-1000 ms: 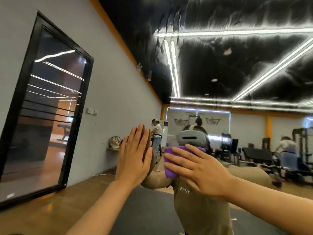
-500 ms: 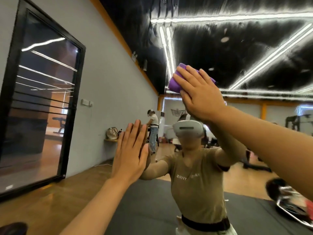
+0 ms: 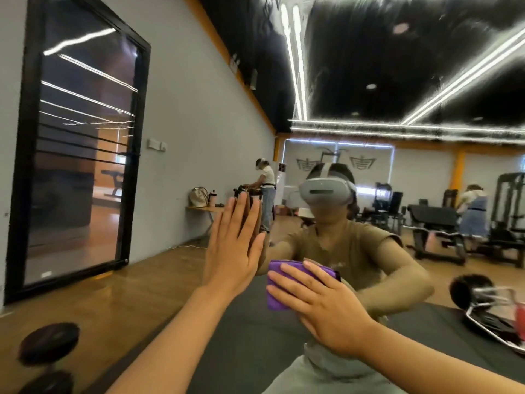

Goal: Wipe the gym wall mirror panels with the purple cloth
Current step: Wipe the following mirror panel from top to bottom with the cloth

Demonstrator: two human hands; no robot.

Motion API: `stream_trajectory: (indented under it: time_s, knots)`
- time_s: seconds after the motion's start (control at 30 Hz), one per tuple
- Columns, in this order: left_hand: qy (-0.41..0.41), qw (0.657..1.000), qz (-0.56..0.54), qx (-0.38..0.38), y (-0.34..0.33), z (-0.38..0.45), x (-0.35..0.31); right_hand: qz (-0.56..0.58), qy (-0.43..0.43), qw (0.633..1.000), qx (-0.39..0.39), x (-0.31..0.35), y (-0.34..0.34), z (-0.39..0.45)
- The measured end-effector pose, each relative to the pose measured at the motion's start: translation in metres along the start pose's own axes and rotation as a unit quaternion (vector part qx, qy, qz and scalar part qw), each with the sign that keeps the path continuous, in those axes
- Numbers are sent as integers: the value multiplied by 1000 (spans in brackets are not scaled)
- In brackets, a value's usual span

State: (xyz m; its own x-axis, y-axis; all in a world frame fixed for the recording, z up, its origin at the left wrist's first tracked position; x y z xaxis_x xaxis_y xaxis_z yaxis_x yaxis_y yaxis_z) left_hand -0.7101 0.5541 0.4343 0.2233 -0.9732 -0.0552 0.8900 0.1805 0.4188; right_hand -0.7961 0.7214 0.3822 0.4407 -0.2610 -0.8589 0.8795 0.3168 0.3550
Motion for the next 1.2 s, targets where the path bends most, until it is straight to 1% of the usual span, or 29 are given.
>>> stream_trajectory:
  time_s: [0.07, 0.13, 0.2, 0.27, 0.37, 0.43, 0.53, 0.6, 0.63, 0.7, 0.77, 0.8, 0.87, 0.97, 1.03, 1.13, 1.2]
  knots:
    - [-3, 1000, 4, 15, -3, -5, 1, 9, 27, 1000, 4, -12, 2, 2]
    - [-5, 1000, 8, 19, -3, -6, 3, 29, 16, 999, -11, -37, 13, 12]
    - [-4, 1000, 10, 22, -3, -5, 4, 46, -35, 998, -39, -78, 30, 27]
    - [0, 1000, 12, 18, -3, -5, 4, 48, -109, 991, -64, -131, 49, 43]
    - [6, 1000, 7, 10, -4, -5, 2, 72, -212, 969, -107, -198, 73, 56]
    - [10, 1000, 0, 8, -5, -6, 0, 87, -255, 954, -132, -210, 76, 57]
    - [24, 1000, -10, -2, -5, -7, -4, 93, -286, 939, -165, -182, 69, 52]
    - [32, 999, -23, -10, -7, -7, -8, 87, -263, 949, -152, -145, 57, 44]
    - [34, 999, -29, -15, -9, -8, -10, 78, -232, 960, -137, -122, 49, 38]
    - [39, 998, -39, -23, -11, -9, -12, 60, -143, 982, -103, -66, 29, 21]
    - [42, 998, -45, -23, -12, -10, -12, 43, -63, 995, -62, -10, 8, 1]
    - [43, 998, -46, -20, -12, -10, -11, 41, -42, 998, -37, 14, -2, -8]
    - [46, 998, -46, -12, -13, -13, -10, 40, -31, 999, -8, 44, -17, -21]
    - [53, 998, -35, -4, -14, -20, -11, 38, -28, 999, -11, 55, -21, -26]
    - [56, 998, -29, 3, -16, -24, -11, 37, 0, 999, -5, 49, -20, -27]
    - [53, 998, -29, 13, -17, -25, -9, 27, 39, 999, -10, 19, -11, -22]
    - [46, 998, -33, 20, -16, -25, -8, 43, 6, 998, -44, -19, 4, -12]
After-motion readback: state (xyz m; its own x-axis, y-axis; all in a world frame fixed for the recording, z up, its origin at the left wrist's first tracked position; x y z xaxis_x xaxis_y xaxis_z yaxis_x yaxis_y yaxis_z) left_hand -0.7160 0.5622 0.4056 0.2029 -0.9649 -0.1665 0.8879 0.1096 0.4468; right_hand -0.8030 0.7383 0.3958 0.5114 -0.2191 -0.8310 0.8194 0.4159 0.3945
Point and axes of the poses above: each hand's wrist, its own z-axis towards the middle knuckle, its own y-axis out of the back of the hand, x = y × z, the point moved 5 cm from there along z, towards the middle knuckle, and after that the axes turned 4 degrees about x, right-handed, at the moved point
